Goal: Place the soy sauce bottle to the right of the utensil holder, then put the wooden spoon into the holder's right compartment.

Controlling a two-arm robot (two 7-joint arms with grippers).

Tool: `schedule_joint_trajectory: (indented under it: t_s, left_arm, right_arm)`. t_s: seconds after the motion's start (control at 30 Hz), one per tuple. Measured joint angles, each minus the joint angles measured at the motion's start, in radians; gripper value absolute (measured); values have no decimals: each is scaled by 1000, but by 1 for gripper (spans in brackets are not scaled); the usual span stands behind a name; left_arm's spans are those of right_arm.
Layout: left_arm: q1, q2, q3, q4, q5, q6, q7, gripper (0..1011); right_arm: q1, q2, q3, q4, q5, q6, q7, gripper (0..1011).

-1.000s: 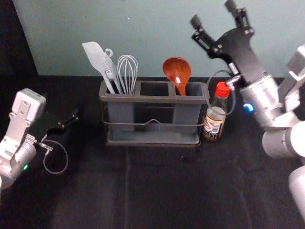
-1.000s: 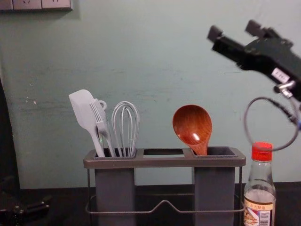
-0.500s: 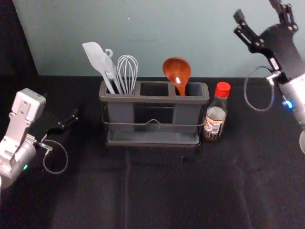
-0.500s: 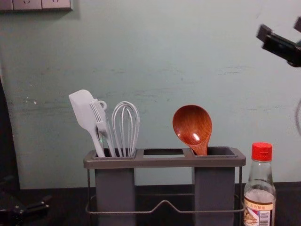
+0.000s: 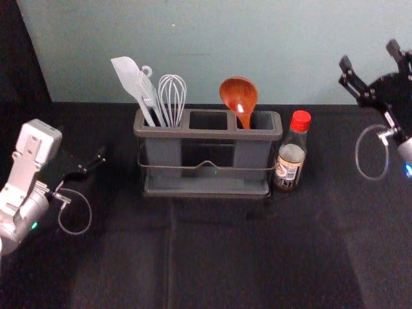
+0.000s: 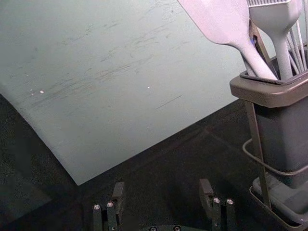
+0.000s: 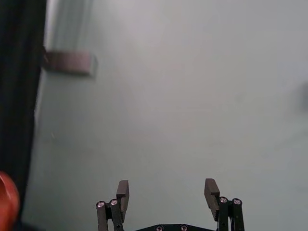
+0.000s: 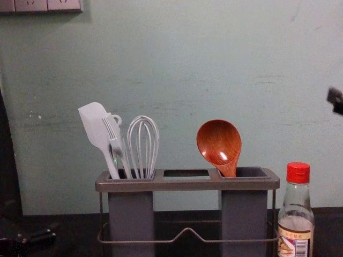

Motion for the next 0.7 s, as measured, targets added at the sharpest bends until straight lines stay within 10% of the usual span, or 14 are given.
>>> schedule_joint_trajectory:
  t_s: [0.33,0.7]
  left_arm:
    - [0,0,0,0,0,0,0,1000]
    - [0,0,0,0,0,0,0,1000]
  right_arm:
    - [-50,24,3,3,-86,215,-66,1003]
    - [-57,26,-29,45,-114,265,-67,1003]
